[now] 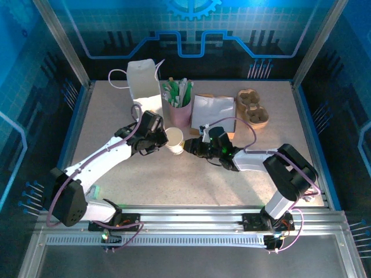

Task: Pack the takeout coffee

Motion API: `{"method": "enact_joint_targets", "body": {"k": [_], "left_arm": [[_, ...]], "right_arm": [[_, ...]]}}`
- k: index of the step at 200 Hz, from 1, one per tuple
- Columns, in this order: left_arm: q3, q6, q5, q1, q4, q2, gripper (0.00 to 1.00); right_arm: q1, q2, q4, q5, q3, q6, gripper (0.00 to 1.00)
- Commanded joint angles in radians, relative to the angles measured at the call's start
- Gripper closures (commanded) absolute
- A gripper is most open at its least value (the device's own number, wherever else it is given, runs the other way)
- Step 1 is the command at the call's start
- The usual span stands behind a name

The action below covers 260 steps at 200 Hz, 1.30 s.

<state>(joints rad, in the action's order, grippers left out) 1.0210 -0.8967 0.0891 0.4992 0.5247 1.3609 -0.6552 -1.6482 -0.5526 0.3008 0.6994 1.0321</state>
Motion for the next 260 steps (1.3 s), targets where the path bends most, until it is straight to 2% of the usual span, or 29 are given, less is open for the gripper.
{"method": "enact_joint_targets", "body": {"k": [1,45,96,133,187,260], "left_arm": [[-0.010,-0.030,-0.037,-0.002,-0.049,-0.047,1.00],[-0.010,-0.026,-0.026,-0.003,-0.038,-0.052,1.00],[-0.012,0.001,-0.006,-0.003,0.010,-0.010,1.00],[-0.021,-0.012,-0.030,-0.001,-0.013,0.002,1.00],[-0.045,-0.042,-0.057,0.000,-0.053,-0.027,1.00],[-0.100,-0.086,-0.096,0.014,-0.105,-0.040,1.00]], "right_arm": [[-0.018,-0.008,0.045,-0.030,0.025,-0.030,0.62],[-0.017,0.064,0.124,-0.067,0.027,-0.080,0.62],[-0.006,0.174,0.063,-0.054,-0.030,-0.081,0.58],[-0.007,0.133,0.018,-0.019,-0.017,-0.057,0.58],[-0.015,0.064,-0.005,-0.034,-0.009,-0.048,0.62],[-0.019,0.041,-0.046,-0.033,0.012,-0.034,0.59]]}}
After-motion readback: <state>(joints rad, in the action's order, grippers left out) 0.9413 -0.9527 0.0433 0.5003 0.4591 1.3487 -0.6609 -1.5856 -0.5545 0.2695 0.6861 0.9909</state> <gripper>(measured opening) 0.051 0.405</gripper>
